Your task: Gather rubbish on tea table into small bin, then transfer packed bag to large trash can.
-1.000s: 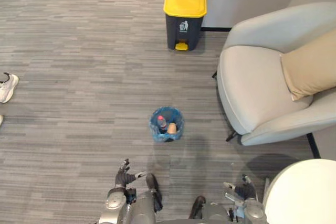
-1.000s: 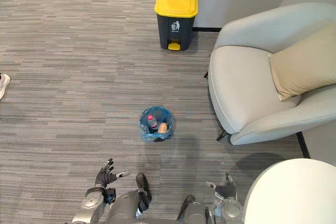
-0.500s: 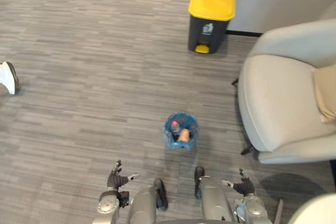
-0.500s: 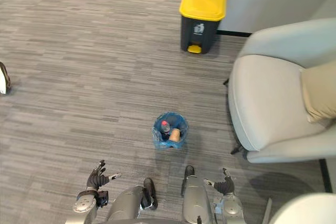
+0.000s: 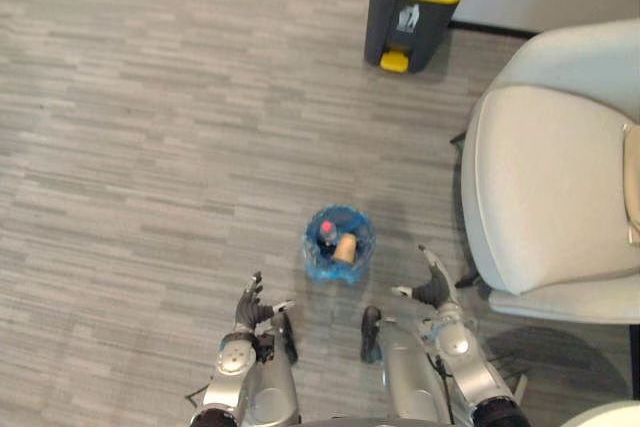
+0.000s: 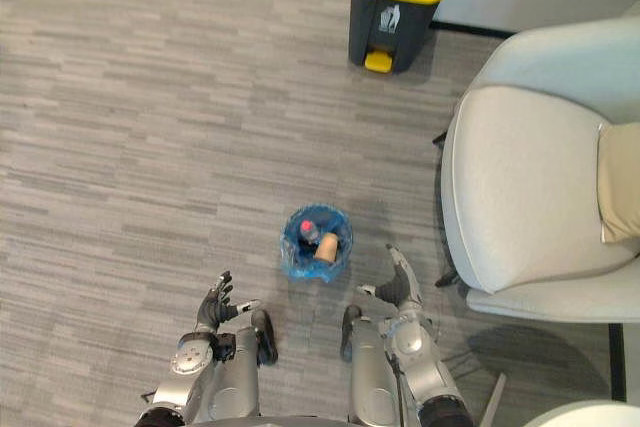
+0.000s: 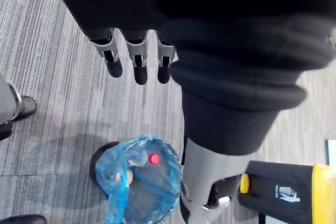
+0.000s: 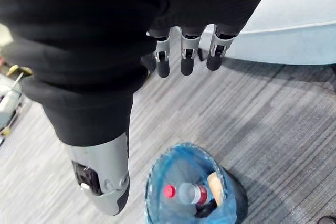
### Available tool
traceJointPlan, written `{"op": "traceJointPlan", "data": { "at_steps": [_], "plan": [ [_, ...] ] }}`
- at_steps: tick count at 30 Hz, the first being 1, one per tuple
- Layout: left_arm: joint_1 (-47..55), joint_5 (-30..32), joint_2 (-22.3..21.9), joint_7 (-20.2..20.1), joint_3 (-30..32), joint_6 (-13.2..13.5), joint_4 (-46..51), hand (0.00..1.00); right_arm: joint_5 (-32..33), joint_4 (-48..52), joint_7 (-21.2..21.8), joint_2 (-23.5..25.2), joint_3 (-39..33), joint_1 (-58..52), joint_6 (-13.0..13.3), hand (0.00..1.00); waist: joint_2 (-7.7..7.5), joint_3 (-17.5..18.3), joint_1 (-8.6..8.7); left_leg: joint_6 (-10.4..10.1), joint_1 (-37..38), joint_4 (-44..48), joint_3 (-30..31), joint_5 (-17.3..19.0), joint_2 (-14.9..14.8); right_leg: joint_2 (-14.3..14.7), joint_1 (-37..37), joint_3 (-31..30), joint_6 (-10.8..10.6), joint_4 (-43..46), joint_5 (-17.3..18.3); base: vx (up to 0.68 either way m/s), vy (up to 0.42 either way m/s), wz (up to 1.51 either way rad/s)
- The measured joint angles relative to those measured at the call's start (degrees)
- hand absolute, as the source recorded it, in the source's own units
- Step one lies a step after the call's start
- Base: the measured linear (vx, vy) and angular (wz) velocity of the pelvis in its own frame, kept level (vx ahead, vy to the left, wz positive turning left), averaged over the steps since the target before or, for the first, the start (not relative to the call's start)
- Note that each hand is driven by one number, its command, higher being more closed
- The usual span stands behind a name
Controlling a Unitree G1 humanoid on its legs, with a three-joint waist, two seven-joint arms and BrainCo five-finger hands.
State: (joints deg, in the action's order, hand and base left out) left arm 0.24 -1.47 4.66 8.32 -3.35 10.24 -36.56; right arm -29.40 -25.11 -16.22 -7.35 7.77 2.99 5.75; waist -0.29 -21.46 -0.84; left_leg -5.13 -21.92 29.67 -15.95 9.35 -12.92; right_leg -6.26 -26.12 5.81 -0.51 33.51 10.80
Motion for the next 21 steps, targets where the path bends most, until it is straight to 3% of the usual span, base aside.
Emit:
{"op": "traceJointPlan", "data": {
  "at_steps": [7,12,16,21],
  "plan": [
    [-9.2,-0.1,1.3,2.9,1.2,1.4,-0.7,0.0,-5.0,-4.7,-1.6,-0.7,6.5,16.8,-0.6,0.0,3.16,-4.6,-0.57,2.8,-13.2,9.9,-1.2,3.7,-0.2,-1.1,-12.7,-3.3,-2.9,5.4,-1.5,-0.21,0.1,-0.1],
    [-16.8,-1.0,0.8,4.5,3.2,1.7,-1.3,0.0,-6.9,-10.4,-2.7,-1.2,6.9,25.9,-2.3,0.0,3.77,-6.4,-0.86,3.6,-24.4,15.9,-0.2,4.2,-0.6,-1.7,-23.3,-4.1,-3.2,10.4,-2.0,-0.14,0.014,0.07],
    [-23.8,-4.7,-0.1,6.2,4.3,2.7,-1.1,0.0,-10.1,-15.3,-3.2,-3.7,7.9,35.5,-4.3,0.0,4.17,-9.8,-1.61,4.1,-36.8,22.8,1.7,4.4,-0.6,-2.7,-35.3,-4.2,-3.1,18.2,-0.9,-0.11,-0.041,0.22],
    [-26.3,-7.6,-1.1,6.9,6.5,3.4,0.4,0.0,-11.7,-19.3,-4.1,-6.4,8.5,43.1,-5.9,0.0,4.31,-10.0,-2.02,4.9,-49.3,29.4,3.9,4.2,-0.6,-3.8,-47.4,-4.0,-2.7,26.4,0.7,-0.06,-0.055,0.22]
  ]
}}
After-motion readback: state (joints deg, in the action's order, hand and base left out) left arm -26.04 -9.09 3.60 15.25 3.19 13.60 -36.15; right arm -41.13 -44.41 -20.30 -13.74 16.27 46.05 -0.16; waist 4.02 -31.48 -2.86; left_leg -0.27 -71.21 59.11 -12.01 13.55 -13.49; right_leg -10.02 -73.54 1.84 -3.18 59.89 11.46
